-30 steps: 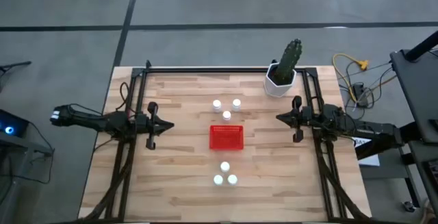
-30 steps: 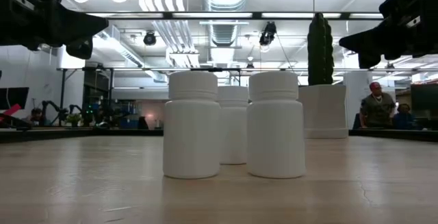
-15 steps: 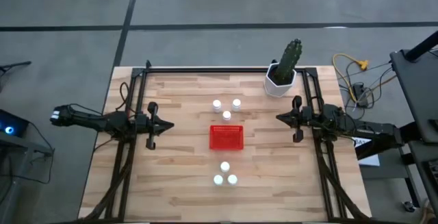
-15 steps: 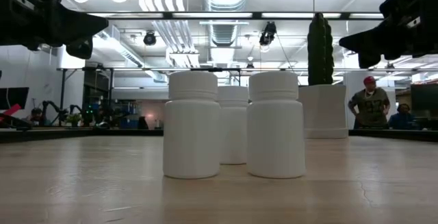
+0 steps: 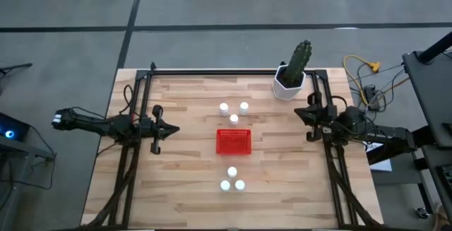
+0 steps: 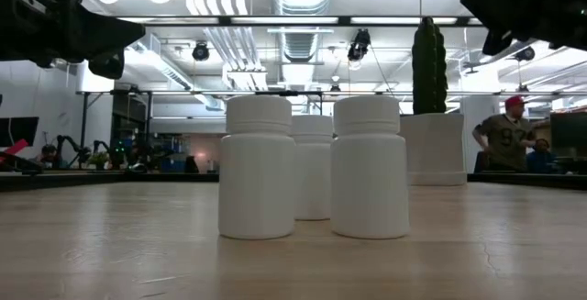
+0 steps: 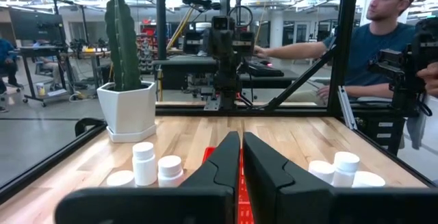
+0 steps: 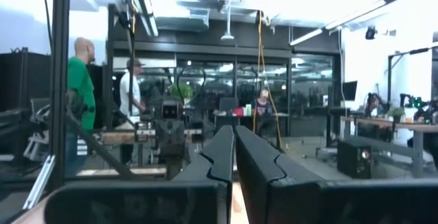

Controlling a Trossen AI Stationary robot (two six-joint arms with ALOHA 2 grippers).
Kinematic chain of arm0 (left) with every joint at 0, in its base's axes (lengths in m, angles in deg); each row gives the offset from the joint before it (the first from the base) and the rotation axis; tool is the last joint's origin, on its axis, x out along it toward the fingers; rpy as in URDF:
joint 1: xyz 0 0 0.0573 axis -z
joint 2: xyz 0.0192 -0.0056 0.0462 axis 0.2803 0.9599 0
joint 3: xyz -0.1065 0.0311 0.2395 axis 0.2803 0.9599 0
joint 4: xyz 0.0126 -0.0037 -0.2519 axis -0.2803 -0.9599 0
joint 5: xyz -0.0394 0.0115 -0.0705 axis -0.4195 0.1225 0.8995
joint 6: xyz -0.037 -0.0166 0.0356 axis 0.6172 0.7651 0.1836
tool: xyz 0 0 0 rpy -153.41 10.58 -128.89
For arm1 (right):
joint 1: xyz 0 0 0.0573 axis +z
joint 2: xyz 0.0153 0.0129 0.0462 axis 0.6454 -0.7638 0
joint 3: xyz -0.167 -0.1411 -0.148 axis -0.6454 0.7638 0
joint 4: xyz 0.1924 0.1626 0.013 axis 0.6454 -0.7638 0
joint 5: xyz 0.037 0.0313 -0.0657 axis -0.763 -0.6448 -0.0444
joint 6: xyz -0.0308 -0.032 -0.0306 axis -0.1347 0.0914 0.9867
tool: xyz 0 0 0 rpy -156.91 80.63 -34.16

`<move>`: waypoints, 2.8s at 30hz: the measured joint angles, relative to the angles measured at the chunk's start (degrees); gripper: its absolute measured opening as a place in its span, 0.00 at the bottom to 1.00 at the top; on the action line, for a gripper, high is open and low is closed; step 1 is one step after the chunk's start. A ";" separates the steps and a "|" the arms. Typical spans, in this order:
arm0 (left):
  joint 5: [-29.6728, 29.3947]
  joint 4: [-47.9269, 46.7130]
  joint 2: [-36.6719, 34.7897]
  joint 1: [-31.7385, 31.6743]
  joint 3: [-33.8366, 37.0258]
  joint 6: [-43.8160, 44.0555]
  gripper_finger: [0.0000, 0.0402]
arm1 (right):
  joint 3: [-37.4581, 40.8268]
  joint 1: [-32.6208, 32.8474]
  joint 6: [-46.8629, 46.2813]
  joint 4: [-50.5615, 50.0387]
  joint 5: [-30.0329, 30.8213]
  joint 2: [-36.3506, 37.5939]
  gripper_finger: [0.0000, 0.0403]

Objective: Pick and place pill bottles into a basket
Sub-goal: Put the white pill bottle into the red basket

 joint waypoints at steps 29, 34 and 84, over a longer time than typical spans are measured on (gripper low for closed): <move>0.00 1.24 -0.09 -0.04 0.01 0.00 0.00 | -21.01 0.00 3.20 -21.72 0.11 -18.13 0.02; 0.00 1.20 0.00 -0.04 0.01 0.00 0.00 | -31.08 -0.02 5.10 -28.95 0.11 -29.27 0.02; 0.00 0.31 0.11 0.00 0.00 0.02 0.00 | -77.71 -3.55 13.32 -58.10 3.13 -81.48 0.53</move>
